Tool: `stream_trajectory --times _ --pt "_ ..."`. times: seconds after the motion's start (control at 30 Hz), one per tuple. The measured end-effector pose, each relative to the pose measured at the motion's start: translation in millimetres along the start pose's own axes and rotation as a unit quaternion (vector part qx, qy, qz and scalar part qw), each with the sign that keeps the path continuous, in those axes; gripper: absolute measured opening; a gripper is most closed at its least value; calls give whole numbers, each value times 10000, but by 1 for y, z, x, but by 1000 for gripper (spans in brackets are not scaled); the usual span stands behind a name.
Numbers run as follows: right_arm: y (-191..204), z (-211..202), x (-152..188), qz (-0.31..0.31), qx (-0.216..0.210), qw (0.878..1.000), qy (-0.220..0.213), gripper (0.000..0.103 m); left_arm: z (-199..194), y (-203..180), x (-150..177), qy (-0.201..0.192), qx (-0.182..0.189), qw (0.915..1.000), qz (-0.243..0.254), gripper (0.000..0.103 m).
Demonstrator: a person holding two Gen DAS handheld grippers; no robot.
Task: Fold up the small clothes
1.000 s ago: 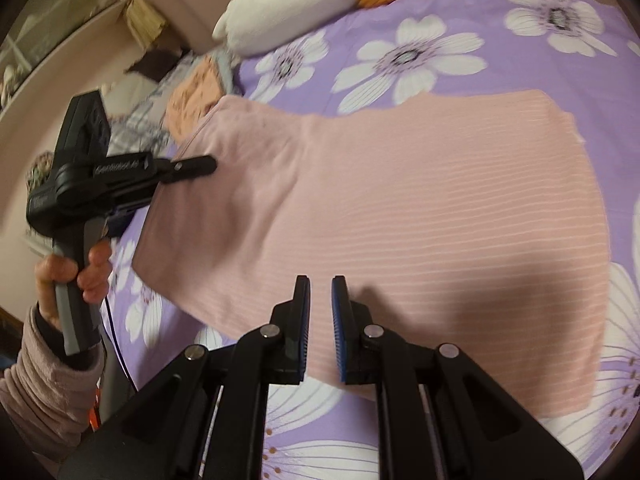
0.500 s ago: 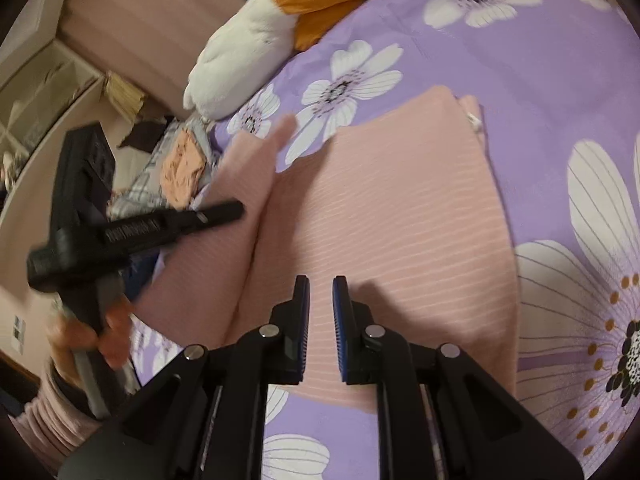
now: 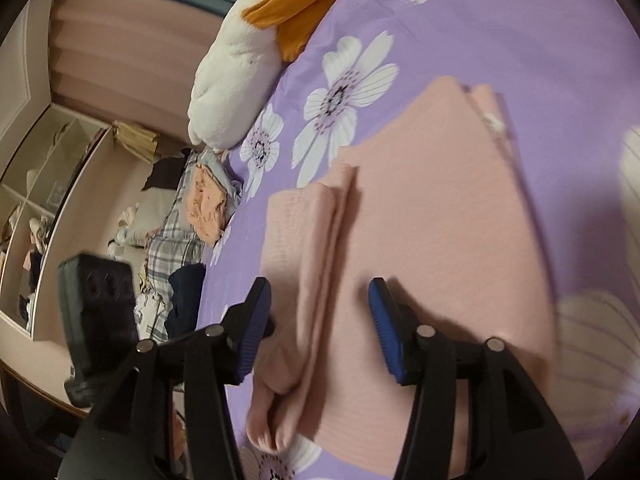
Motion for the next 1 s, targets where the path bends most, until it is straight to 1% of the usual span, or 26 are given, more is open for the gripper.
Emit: stream_trajectory --times 0.1,0.23,0.27,0.3,0.37,0.4,0.43,0.47,0.5,0.6,0.67,0.7,0.73,0.8,1.0 --pt "13 20 -6 -168 96 9997 158 56 -9 16 5 -100 -170 9998 -24 9" --pt "29 49 -12 -537 539 9968 258 57 -21 40 14 -193 -219 9994 -211 9" --pt "32 54 -15 -615 627 9959 227 55 -23 45 16 -207 -203 9992 -264 9" --pt "35 58 -17 -712 717 9947 189 52 -24 49 17 -221 -192 9991 -307 9" --pt "43 66 -19 -916 805 9924 160 27 -28 57 20 -248 -188 9987 -398 10" --pt "45 71 -19 -959 841 9916 207 23 -29 59 20 -264 -190 9986 -422 10" --pt "47 76 -19 -1013 892 9906 223 15 -30 60 21 -285 -191 9984 -448 10" --pt "49 77 -19 -1102 926 9894 190 11 -32 61 21 -309 -174 9983 -468 10" --pt "51 76 -21 -1143 932 9890 149 10 -34 62 21 -330 -148 9982 -469 10" --pt "53 58 -30 -1093 698 9916 -19 9 -38 61 22 -366 -92 9983 -441 10" --pt "56 42 -35 -1177 755 9900 -159 9 -37 58 22 -379 -80 9983 -428 24" --pt "57 35 -37 -1229 805 9889 -214 9 -37 57 22 -393 -62 9982 -440 40" --pt "57 26 -40 -1285 853 9877 -272 9 -38 57 23 -438 -21 9980 -462 50" --pt "55 8 -45 -1372 970 9850 -381 9 -38 52 20 -537 100 9975 -443 50" --pt "37 -31 -58 -1361 1306 9798 -662 9 -30 32 14 -484 231 9983 -227 50"
Point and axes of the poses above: each gripper's, at about its wrist camera, not at the fingertips, and z roughly the way its jaws point, y to its left, x to its underside, the point moved 3 cm from there along z, roughly the way its jaws point, and after that the axes turned 12 degrees about x, right-handed, at the moved point
